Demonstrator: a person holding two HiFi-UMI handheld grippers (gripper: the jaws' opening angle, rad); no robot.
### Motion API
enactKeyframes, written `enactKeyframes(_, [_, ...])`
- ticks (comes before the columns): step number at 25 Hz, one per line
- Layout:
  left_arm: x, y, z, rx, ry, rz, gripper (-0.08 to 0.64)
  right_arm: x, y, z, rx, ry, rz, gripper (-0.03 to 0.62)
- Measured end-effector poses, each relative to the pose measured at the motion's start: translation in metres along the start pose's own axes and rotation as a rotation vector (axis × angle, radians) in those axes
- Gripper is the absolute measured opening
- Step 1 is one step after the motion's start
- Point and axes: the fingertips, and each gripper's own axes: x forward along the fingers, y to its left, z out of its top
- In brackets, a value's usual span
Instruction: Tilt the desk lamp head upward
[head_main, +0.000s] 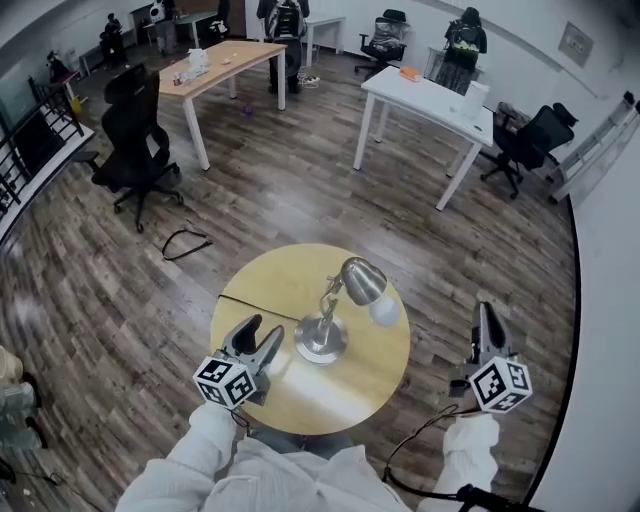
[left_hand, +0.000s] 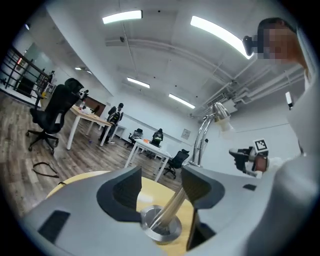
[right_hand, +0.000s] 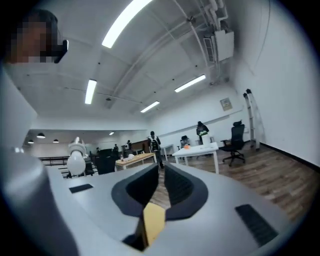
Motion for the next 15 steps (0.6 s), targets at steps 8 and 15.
enactKeyframes(8, [-0.001, -0.041, -0.060, -0.012, 0.151, -0.016, 0.002, -0.006, 0.103, -0.214, 0.143, 0.334, 0.018, 0.014])
enactKeyframes(15, [-0.009, -0.080, -0.066, 0.040, 0.194, -0.041, 0.002, -0.003, 0.164, -0.211, 0.026, 0.366, 0.103, 0.014])
